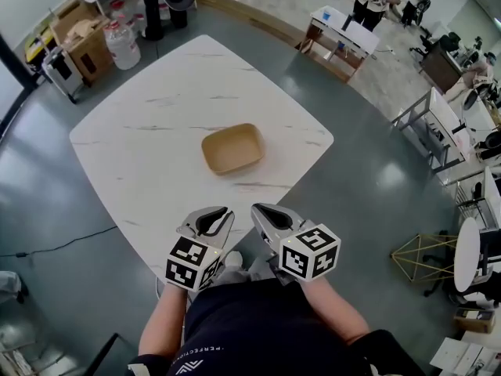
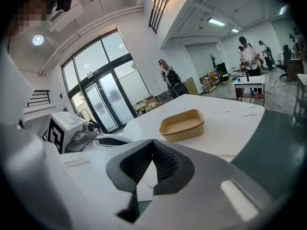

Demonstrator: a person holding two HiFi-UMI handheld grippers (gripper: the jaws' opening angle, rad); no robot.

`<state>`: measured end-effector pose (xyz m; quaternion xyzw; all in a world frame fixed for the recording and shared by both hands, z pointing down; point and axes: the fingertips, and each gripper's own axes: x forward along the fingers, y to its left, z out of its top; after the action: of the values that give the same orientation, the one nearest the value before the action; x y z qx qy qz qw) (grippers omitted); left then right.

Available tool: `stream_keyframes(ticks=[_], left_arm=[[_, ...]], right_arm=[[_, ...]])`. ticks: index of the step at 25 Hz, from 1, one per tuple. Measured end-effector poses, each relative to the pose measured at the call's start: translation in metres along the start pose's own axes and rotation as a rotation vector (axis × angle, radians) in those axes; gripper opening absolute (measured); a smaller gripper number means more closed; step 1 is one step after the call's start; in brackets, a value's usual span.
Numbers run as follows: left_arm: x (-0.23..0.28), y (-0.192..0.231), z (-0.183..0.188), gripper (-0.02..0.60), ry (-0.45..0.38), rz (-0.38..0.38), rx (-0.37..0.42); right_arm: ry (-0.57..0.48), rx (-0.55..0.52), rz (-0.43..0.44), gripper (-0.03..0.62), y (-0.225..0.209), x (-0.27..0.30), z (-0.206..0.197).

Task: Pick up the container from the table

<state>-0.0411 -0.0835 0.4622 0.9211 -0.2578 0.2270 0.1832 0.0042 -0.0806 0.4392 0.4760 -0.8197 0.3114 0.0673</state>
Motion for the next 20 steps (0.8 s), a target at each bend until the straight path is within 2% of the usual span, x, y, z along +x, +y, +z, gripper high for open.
stream_keyframes(ticks=[6,12,20], left_arm=[[0.023,0.018,0.011,0.058,0.014,0.04,0.029],[0.045,0.031,0.029,0.091,0.017,0.094,0.062],[0.084,0.045,0.033,0.103,0.139,0.118,0.179]], right_arm=[[0.007,0.003,0.001,0.002,-0.031,0.015,0.017],[0.055,-0.028,0.062,0.002,-0.053,0.029,0.038],[0.141,-0.061,0.143,0.002,-0.081,0.045,0.051]])
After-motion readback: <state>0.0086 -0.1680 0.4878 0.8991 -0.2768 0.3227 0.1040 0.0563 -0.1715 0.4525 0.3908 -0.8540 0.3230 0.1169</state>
